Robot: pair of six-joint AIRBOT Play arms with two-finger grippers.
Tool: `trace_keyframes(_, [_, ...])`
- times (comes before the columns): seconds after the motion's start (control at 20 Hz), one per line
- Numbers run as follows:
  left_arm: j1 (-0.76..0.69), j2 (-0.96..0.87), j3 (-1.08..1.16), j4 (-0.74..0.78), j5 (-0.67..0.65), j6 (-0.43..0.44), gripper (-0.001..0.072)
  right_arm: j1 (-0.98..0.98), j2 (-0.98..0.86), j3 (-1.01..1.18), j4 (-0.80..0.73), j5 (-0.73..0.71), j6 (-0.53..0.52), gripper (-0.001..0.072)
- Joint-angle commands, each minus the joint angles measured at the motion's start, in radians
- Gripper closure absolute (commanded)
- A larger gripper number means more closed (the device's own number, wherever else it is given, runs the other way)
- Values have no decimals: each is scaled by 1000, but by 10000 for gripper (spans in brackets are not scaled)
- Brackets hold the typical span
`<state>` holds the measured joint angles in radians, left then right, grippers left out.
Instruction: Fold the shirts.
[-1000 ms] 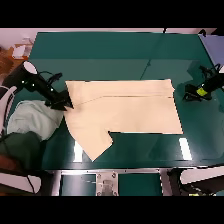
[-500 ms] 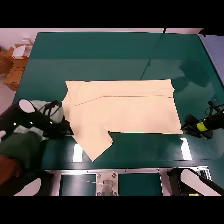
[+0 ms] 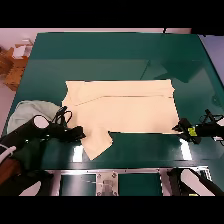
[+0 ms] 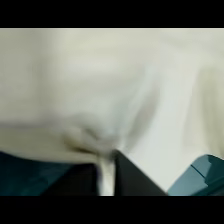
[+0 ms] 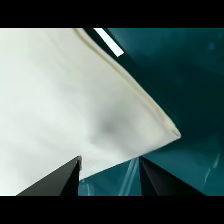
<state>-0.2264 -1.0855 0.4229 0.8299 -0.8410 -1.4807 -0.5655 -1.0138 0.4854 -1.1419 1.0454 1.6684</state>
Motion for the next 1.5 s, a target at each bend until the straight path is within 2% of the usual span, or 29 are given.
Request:
trace_keyframes(0.0, [-26,3,-4,-137,30,76,687,0,0,-21,58,-64,-4,283])
trace_keyframes(0.3, [-26,4,89,-122,-32,85,687,18,-83,-26,147,-145,-4,287])
trace_keyframes(0.35, [-25,4,106,-120,-36,85,687,26,-97,-29,167,-152,-5,315])
trace_keyframes(0.4, [-25,4,121,-118,-46,85,687,35,-104,-28,172,-157,-5,403])
trace_keyframes(0.45, [-25,4,139,-103,-61,85,687,36,-104,-26,173,-156,-26,532])
trace_keyframes(0.5, [-25,4,161,-82,-79,85,687,35,-104,-17,172,-145,-57,693])
trace_keyframes(0.6, [-26,6,221,7,-142,66,688,27,-104,16,159,-87,-105,691])
trace_keyframes(0.7, [-26,25,294,153,-236,-4,688,14,-103,76,85,-1,-106,692])
trace_keyframes(0.85, [-26,80,390,300,-362,-68,689,-13,-86,171,-70,145,-47,693])
trace_keyframes(0.95, [-26,107,421,326,-406,-88,689,-13,-57,202,-163,203,1,693])
trace_keyframes(1.1, [-26,108,451,316,-414,-89,689,-13,-17,212,-167,211,8,693])
trace_keyframes(1.25, [-26,91,514,315,-372,-80,689,3,-15,269,-98,229,6,692])
trace_keyframes(1.45, [-26,-55,683,315,-352,-26,689,93,-69,424,-21,165,3,692])
